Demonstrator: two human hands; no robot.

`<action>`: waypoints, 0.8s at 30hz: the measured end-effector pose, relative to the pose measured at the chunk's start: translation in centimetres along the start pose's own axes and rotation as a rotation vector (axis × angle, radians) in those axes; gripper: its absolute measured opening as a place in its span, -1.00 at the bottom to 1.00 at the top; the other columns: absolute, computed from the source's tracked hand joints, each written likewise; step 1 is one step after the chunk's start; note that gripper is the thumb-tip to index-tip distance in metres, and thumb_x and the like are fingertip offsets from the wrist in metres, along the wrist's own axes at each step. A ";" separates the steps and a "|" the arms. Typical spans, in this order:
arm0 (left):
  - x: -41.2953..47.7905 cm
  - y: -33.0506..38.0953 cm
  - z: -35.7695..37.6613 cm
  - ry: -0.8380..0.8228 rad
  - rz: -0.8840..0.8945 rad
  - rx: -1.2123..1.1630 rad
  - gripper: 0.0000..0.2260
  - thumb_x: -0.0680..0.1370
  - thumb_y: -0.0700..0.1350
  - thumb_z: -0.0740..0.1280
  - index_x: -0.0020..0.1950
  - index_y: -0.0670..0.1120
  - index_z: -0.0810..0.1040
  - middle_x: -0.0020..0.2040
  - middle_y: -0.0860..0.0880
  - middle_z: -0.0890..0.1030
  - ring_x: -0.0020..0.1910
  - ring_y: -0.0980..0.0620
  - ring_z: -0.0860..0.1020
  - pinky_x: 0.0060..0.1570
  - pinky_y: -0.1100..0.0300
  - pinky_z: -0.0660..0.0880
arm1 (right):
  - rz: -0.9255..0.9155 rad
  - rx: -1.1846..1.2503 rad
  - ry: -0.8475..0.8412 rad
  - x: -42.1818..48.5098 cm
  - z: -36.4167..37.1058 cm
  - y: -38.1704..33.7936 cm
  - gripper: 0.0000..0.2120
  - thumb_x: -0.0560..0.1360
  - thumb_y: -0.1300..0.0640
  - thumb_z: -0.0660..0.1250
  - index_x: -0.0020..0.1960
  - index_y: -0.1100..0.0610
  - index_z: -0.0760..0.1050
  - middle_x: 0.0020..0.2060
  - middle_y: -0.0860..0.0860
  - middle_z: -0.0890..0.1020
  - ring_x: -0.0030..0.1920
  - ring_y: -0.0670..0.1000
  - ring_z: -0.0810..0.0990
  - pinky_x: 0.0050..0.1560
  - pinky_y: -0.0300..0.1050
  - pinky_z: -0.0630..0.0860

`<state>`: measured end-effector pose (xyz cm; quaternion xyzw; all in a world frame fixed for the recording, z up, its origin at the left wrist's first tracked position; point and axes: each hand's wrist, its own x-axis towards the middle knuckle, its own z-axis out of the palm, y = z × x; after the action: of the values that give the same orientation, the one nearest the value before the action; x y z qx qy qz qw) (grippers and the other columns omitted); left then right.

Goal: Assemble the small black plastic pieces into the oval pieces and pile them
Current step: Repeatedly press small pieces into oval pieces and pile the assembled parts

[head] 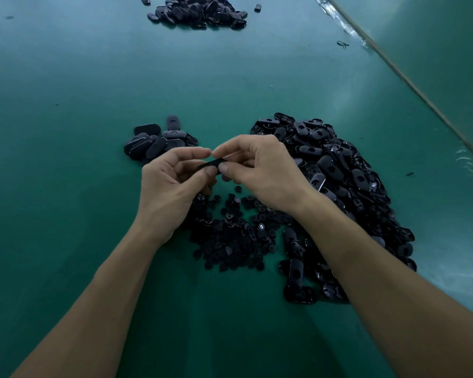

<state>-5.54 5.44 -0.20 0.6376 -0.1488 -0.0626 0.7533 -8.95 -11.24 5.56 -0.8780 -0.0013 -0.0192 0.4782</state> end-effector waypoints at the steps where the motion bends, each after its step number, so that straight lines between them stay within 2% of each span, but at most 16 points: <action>1: 0.0 0.0 0.0 0.001 -0.004 -0.004 -0.79 0.51 -0.31 0.46 0.04 -0.03 0.64 -0.20 -0.01 0.72 -0.27 0.12 0.65 -0.24 0.28 0.58 | 0.003 -0.003 -0.006 0.1 -0.1 0.1 -0.84 0.52 0.26 0.45 0.06 0.06 0.65 -0.19 -0.04 0.70 -0.18 -0.10 0.70 0.04 -0.05 0.66; 5: 0.0 -0.1 0.2 0.011 -0.021 -0.008 -0.78 0.50 -0.33 0.46 0.03 -0.04 0.63 -0.22 0.01 0.72 -0.27 0.13 0.65 -0.23 0.30 0.57 | 0.021 -0.006 -0.044 0.3 -0.8 0.1 -0.87 0.50 0.24 0.47 -0.02 0.04 0.64 -0.28 -0.05 0.70 -0.25 -0.12 0.70 -0.14 -0.21 0.60; 9: 0.0 0.0 0.2 0.015 -0.016 -0.004 -0.82 0.48 -0.30 0.48 -0.01 -0.04 0.65 -0.21 0.01 0.73 -0.25 0.14 0.66 -0.23 0.32 0.57 | 0.013 -0.012 -0.049 0.3 -0.9 0.0 -0.84 0.49 0.25 0.47 -0.07 -0.01 0.62 -0.29 -0.05 0.70 -0.26 -0.13 0.70 -0.16 -0.30 0.56; 14: 0.0 0.1 0.3 0.003 -0.021 -0.028 -0.84 0.41 -0.17 0.49 -0.02 -0.08 0.66 -0.19 0.02 0.73 -0.25 0.14 0.66 -0.20 0.31 0.58 | 0.016 -0.049 0.002 0.3 -0.6 -0.1 -0.87 0.47 0.21 0.49 -0.09 -0.01 0.65 -0.29 -0.12 0.68 -0.28 -0.25 0.64 -0.19 -0.38 0.52; 21: 0.0 0.1 0.2 0.032 -0.054 -0.066 -0.81 0.37 -0.17 0.51 -0.04 -0.09 0.66 -0.26 -0.01 0.71 -0.31 0.11 0.67 -0.23 0.30 0.59 | 0.002 -0.103 0.071 -0.1 -0.3 -0.5 -0.92 0.45 0.20 0.47 -0.09 0.06 0.67 -0.29 -0.11 0.68 -0.27 -0.23 0.63 -0.20 -0.36 0.55; 24: 0.1 0.1 0.1 0.064 -0.067 -0.083 -0.80 0.35 -0.16 0.53 -0.05 -0.07 0.67 -0.27 -0.01 0.70 -0.32 0.10 0.65 -0.23 0.28 0.59 | -0.062 -0.158 0.110 -0.5 0.2 -0.8 -0.88 0.48 0.22 0.46 -0.01 0.07 0.70 -0.20 -0.10 0.68 -0.18 -0.18 0.64 -0.06 -0.29 0.59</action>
<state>-5.50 5.32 -0.08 0.6119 -0.1007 -0.0735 0.7811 -9.42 -10.63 6.15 -0.9102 -0.0007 -0.0821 0.4060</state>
